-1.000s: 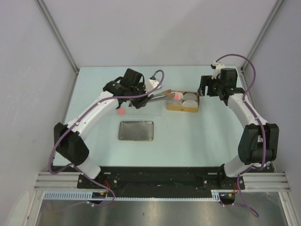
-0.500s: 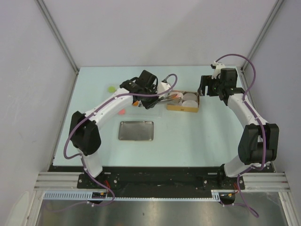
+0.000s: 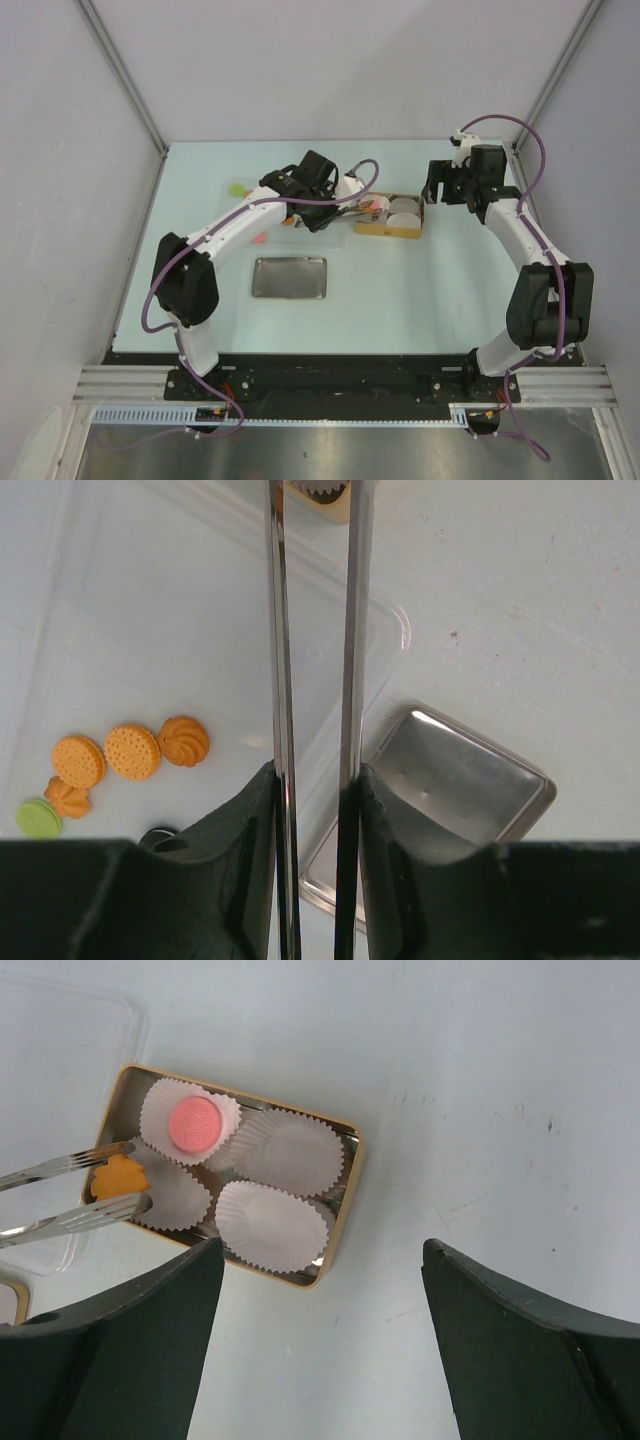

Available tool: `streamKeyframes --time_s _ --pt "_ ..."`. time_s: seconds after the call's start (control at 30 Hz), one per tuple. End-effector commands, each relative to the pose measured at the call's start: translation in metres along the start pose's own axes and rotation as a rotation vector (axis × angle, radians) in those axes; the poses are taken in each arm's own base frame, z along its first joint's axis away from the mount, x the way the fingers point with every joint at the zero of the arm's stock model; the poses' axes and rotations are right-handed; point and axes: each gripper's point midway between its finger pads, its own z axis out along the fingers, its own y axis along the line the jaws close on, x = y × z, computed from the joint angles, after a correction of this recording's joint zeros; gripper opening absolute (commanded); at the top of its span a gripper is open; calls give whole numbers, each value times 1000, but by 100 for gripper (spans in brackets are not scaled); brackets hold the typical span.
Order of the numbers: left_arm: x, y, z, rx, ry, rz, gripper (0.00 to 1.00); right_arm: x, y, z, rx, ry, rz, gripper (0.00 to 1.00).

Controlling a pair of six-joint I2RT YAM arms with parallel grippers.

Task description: Pack the cookies

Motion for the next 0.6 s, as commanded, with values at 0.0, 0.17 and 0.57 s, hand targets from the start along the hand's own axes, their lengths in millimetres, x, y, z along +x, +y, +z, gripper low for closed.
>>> streamKeyframes --time_s 0.0,0.17,0.57 --pt "-23 12 -6 -47 -60 17 37 -6 0 -3 -8 -20 -1 85" --pt "-23 12 -3 -42 -57 18 38 -6 0 -3 -6 -21 0 85" --pt "-19 10 1 -33 -43 22 43 -6 -1 -3 -9 -19 0 84"
